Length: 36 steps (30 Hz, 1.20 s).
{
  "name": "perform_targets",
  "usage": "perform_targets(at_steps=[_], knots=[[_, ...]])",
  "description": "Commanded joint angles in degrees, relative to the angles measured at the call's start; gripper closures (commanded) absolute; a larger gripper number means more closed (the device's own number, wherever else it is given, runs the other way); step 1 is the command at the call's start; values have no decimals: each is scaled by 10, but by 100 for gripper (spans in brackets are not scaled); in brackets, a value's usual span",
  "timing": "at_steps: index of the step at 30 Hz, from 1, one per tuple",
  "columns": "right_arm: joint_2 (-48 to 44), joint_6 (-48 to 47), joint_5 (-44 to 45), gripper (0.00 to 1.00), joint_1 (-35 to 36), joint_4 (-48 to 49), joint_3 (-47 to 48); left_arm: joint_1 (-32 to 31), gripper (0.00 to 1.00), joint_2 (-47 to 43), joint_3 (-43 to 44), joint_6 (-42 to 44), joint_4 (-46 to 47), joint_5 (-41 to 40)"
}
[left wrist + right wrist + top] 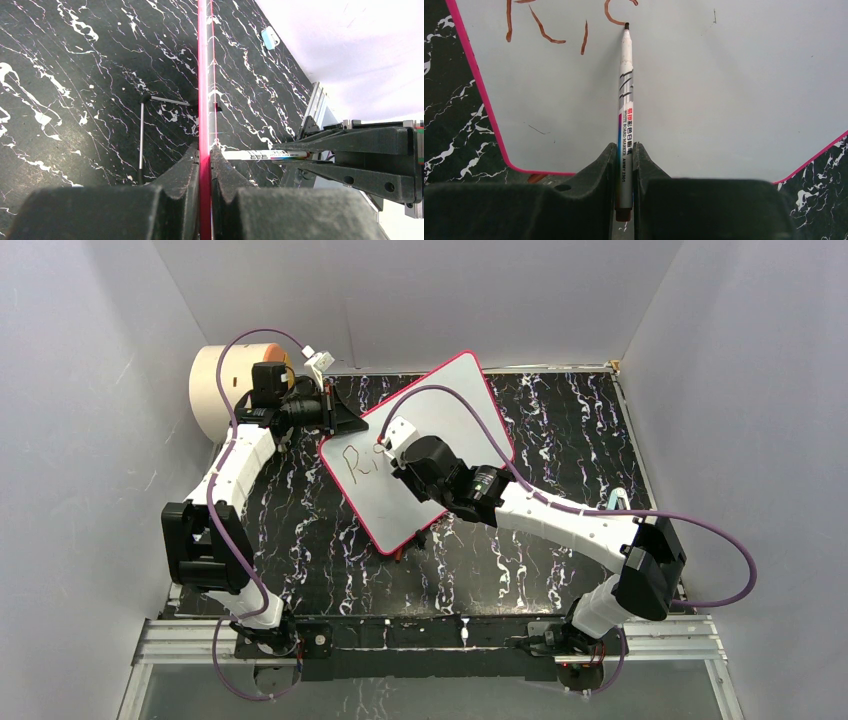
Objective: Write a sentence on the whiteboard
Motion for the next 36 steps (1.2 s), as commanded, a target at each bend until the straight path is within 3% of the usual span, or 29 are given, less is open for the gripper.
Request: perform_targets(at_steps=[1, 21, 36], knots=[[-2, 8, 13, 100, -7, -11, 20, -13, 100, -9, -22, 22, -44, 6], [-8, 11, -65, 100, -6, -38, 25, -13, 100, -11, -21, 21, -44, 7], [-47, 33, -29, 100, -15, 15, -1, -13, 100, -11, -22, 21, -44, 6]])
